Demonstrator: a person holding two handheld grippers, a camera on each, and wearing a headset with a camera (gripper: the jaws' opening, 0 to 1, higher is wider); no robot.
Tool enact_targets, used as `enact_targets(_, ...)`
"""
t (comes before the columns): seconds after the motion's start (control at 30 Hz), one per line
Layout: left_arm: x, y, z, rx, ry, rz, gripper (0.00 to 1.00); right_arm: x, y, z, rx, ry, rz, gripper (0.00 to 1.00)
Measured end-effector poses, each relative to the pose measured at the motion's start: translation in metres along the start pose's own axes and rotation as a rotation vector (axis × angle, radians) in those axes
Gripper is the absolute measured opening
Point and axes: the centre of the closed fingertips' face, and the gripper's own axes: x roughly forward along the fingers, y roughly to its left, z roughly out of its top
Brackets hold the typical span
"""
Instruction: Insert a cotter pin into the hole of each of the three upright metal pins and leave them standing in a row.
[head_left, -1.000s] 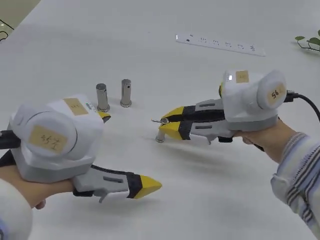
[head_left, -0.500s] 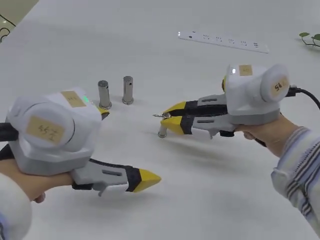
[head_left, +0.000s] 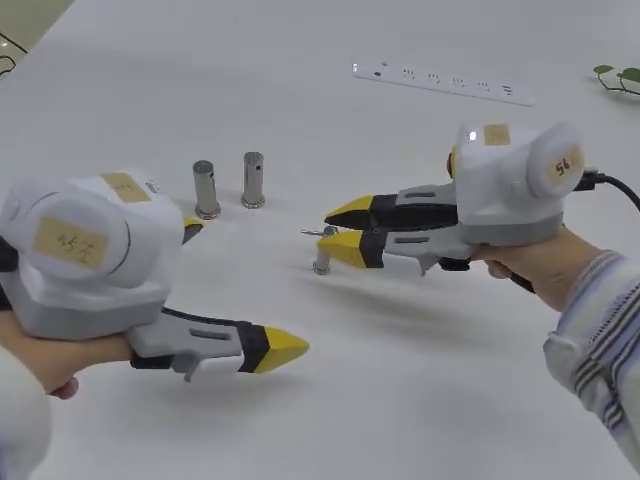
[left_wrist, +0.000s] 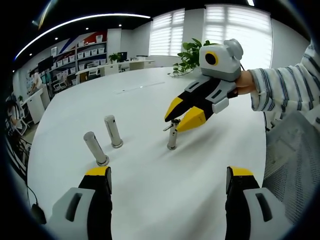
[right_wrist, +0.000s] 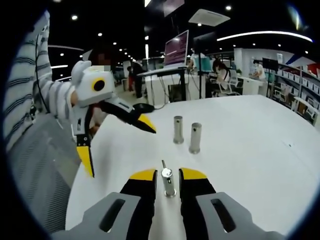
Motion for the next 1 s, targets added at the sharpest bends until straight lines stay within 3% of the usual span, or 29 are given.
enact_targets(0.1,-0.001,0.008,0.0,-0.001,-0.001,0.01,0.95,-0.005,0.002,0.001,0.008,-0.003,-0.006,0.23)
enact_targets(0.37,-0.002,0.036,0.0,-0.004,0.012,0.05,0.92,-0.028,0.001,0.007,0.053,-0.051,-0.094,0.27)
enact_targets(0.63,-0.005,0.062,-0.001,-0.046,0.013,0.093,0.88,-0.055,0.009,0.001,0.095,-0.046,-0.146,0.33)
enact_targets(0.83,-0.003,0.074,0.002,-0.07,0.002,0.1,0.85,-0.077,0.019,-0.014,0.118,-0.001,-0.169,0.47)
enact_targets(1.0,0.002,0.084,0.002,-0.121,-0.006,0.097,0.75,-0.091,0.022,-0.02,0.175,-0.007,-0.211,0.59)
